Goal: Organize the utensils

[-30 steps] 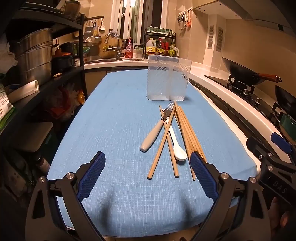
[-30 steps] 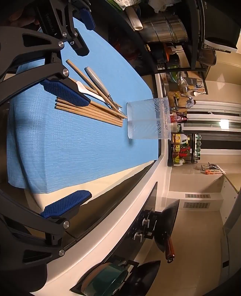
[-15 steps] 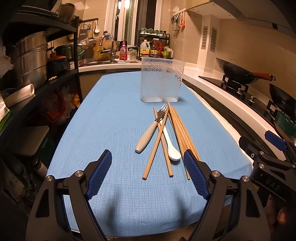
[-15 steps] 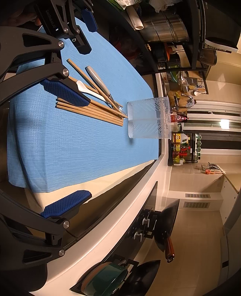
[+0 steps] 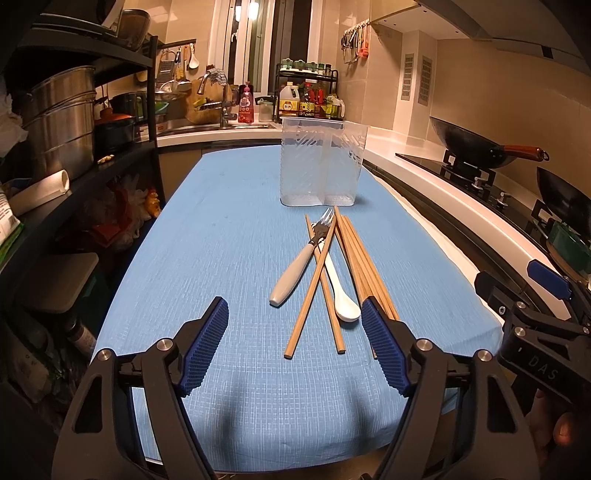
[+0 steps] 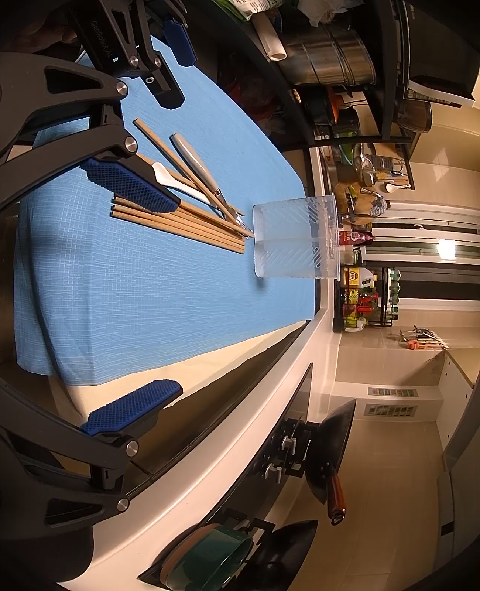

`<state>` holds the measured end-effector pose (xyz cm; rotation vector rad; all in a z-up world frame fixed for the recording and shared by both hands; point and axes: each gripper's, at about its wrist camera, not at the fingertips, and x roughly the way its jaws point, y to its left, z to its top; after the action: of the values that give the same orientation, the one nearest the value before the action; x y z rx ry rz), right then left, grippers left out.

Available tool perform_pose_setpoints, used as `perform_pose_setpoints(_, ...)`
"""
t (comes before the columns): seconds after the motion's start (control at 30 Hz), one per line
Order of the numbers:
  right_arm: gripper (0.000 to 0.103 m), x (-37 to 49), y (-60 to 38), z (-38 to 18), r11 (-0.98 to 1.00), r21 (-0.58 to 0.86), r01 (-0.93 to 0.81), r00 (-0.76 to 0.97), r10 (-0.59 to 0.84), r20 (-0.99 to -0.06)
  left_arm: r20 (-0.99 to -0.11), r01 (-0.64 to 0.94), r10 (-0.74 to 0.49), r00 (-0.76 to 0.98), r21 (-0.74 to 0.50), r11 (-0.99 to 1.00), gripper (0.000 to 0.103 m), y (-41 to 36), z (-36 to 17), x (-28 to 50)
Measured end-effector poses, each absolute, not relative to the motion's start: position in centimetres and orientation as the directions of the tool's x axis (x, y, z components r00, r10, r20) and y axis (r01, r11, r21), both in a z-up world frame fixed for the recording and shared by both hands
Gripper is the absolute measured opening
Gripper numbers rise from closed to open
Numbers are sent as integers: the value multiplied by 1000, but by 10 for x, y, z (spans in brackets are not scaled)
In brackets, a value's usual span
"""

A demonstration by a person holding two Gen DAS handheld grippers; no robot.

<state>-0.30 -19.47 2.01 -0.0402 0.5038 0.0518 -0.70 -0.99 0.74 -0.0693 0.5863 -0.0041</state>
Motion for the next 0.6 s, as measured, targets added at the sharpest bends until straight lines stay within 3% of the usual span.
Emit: perform_pose_setpoints(0.6, 90, -3, -194, 21, 998, -27, -61, 876, 40, -480, -540, -8, -36, 841, -78, 997, 72, -11, 11, -9)
